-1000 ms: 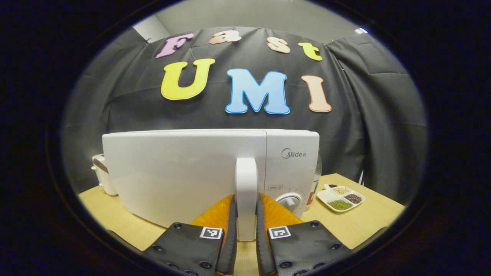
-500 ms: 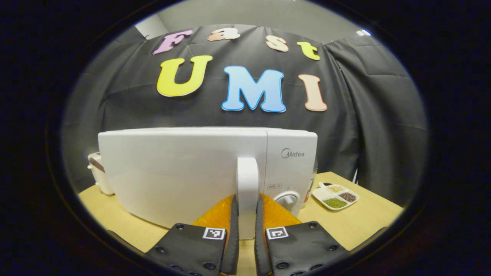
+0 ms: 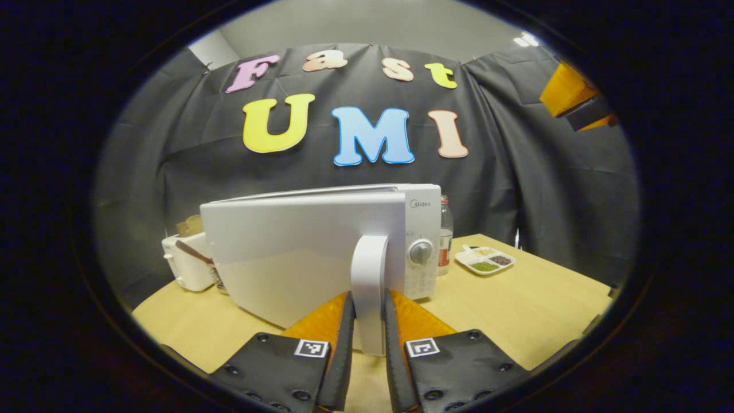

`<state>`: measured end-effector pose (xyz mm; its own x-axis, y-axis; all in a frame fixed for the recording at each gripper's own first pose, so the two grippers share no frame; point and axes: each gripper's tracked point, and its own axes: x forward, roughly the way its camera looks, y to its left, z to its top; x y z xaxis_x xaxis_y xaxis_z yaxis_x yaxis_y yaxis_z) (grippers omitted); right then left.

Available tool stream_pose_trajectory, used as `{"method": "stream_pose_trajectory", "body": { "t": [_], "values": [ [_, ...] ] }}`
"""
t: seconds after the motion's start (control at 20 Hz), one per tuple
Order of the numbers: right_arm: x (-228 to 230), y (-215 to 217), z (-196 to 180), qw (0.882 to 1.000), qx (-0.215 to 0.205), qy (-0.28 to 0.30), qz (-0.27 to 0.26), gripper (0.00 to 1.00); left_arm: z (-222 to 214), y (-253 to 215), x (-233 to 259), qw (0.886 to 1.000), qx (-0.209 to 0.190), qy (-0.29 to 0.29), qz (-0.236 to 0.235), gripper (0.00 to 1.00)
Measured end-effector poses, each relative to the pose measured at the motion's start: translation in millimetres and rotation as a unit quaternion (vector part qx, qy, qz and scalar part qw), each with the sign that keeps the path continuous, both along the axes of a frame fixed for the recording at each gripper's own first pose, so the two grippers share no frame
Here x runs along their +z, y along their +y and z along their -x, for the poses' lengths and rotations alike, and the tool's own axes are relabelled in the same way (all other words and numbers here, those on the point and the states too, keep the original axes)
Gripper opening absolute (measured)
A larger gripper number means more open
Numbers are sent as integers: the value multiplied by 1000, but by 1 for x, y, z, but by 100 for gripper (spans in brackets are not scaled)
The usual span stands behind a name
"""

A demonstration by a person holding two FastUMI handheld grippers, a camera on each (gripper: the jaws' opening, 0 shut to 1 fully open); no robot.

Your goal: Open the microwave oven with the left hand, put the food in, and close the microwave oven.

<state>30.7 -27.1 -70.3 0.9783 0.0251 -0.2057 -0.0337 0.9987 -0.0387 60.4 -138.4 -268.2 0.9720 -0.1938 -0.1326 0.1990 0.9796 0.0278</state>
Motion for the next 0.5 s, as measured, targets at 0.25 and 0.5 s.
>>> {"method": "stream_pose_trajectory", "body": {
  "t": [0.25, 0.5],
  "values": [
    [10, 47, 6, 999, 51, -12, 14, 96, 46, 75, -9, 999, 44, 25, -1, 62],
    [8, 100, 9, 994, 104, -10, 27, 96, 75, 126, -16, 996, 87, 33, 8, 95]
  ]
}}
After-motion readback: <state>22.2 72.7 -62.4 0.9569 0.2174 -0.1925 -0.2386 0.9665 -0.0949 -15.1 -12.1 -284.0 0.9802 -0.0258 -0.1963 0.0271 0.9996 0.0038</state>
